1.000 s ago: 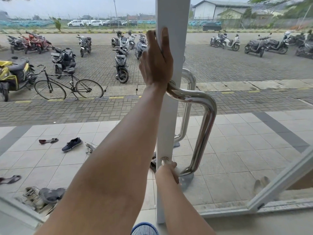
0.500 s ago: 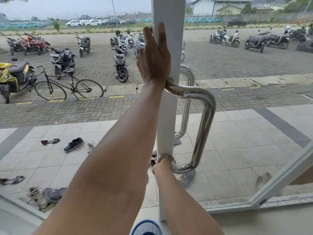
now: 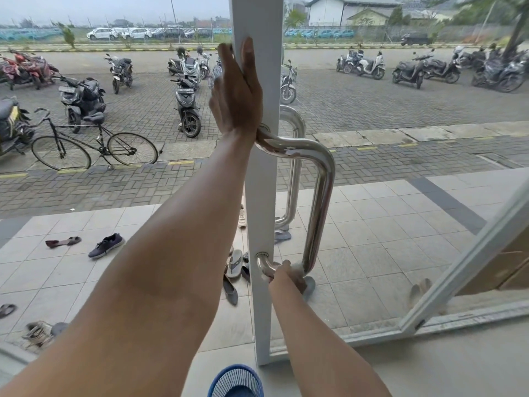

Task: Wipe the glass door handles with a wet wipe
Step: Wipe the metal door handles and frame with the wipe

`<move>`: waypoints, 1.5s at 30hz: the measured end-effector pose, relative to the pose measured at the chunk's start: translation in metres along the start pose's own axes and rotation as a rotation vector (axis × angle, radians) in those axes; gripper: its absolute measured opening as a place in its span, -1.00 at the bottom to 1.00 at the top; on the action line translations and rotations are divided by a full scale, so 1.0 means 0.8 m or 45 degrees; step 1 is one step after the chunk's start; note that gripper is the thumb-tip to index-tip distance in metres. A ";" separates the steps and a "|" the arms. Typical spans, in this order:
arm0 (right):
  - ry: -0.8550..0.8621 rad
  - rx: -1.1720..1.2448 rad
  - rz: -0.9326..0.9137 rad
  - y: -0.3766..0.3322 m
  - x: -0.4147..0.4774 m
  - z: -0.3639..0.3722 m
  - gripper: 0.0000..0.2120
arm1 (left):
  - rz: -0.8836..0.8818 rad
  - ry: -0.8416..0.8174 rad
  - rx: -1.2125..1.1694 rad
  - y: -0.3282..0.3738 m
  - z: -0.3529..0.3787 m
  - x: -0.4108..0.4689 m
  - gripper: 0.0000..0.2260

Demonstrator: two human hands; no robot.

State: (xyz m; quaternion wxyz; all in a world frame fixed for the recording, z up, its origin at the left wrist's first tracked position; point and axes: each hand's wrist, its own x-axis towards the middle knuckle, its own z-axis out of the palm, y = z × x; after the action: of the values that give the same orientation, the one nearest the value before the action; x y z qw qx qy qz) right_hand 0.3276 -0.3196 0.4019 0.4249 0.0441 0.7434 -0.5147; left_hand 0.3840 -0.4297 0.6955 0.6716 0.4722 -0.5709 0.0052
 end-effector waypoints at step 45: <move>0.128 -0.522 -1.420 -0.164 -0.070 -0.073 -0.67 | 0.748 -0.407 0.360 0.000 -0.057 -0.077 -0.49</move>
State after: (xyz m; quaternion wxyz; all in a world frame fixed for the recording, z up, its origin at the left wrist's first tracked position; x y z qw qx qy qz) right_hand 0.2634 -0.3127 0.5417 0.0547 -0.4117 0.7577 -0.5034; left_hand 0.3971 -0.3679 0.6525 0.4716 0.3711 -0.7738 0.2029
